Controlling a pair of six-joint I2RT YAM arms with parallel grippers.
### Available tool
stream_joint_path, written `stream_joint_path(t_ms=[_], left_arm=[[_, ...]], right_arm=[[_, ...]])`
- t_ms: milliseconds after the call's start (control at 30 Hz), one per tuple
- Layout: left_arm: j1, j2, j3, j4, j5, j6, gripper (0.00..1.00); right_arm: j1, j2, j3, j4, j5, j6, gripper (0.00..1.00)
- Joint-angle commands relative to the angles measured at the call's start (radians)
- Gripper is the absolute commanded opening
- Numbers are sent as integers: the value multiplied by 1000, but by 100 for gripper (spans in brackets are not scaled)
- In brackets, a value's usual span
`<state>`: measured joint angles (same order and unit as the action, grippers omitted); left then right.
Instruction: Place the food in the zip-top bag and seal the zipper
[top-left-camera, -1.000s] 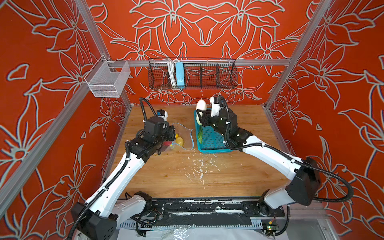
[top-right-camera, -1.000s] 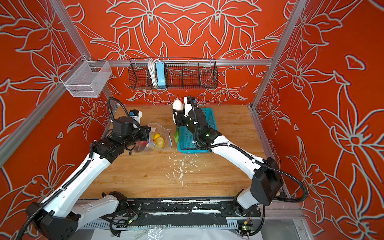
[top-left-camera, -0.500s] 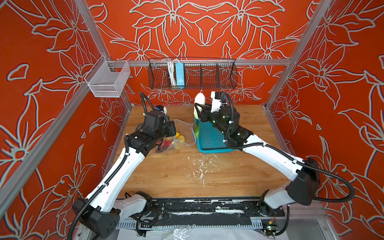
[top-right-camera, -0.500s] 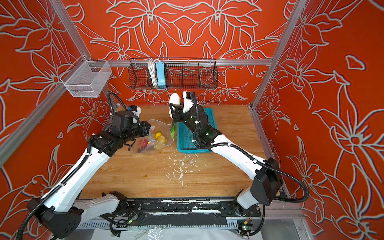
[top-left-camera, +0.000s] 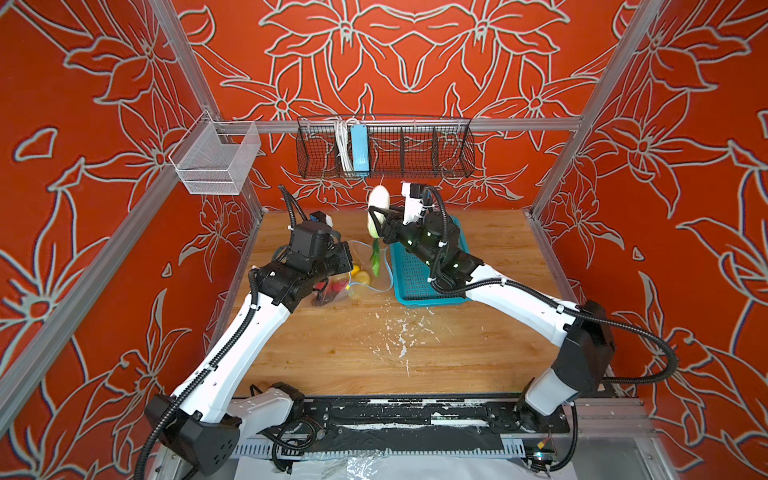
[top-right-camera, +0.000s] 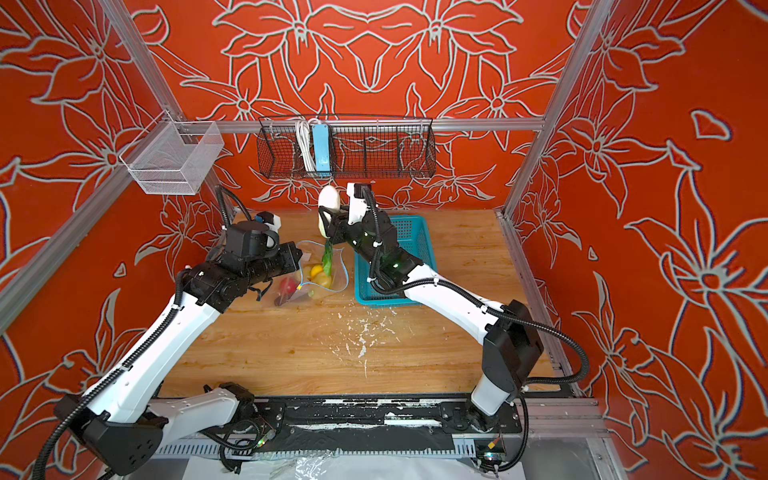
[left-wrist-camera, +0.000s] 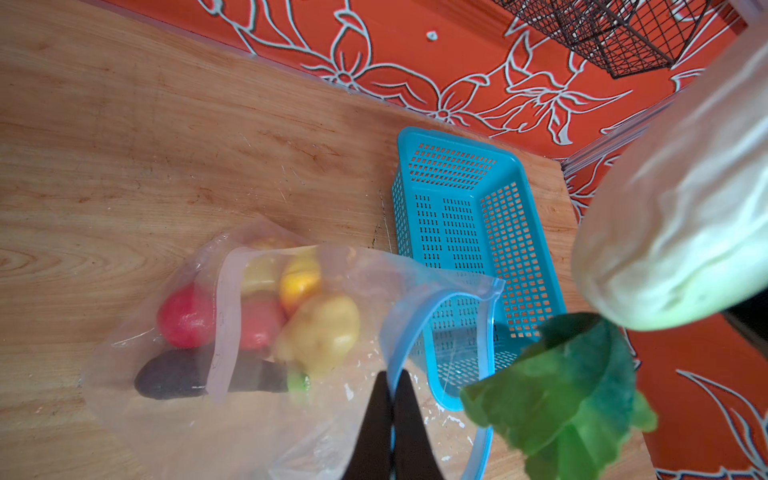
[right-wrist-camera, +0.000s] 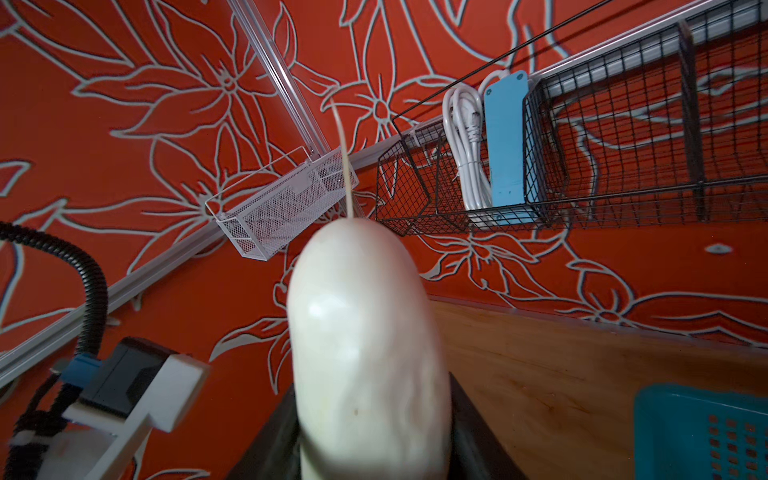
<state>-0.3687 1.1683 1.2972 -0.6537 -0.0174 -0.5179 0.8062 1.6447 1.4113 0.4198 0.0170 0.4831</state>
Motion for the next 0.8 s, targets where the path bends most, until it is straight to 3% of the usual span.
stream_joint_path(t_ms=[0, 100, 233, 500, 767], left_arm=[[-8, 14, 50, -21, -4, -10, 0], [-7, 29, 79, -44, 6, -13, 0], [-8, 50, 125, -98, 18, -24, 0], [-9, 50, 134, -115, 31, -38, 0], [-7, 57, 151, -130, 3, -19, 0]], right_arm=[[27, 15, 8, 124, 0, -42, 34], [47, 38, 11, 164, -5, -101, 34], [74, 62, -25, 253, -33, -171, 42], [90, 115, -49, 325, 41, -236, 36], [90, 160, -43, 330, 11, -217, 33]])
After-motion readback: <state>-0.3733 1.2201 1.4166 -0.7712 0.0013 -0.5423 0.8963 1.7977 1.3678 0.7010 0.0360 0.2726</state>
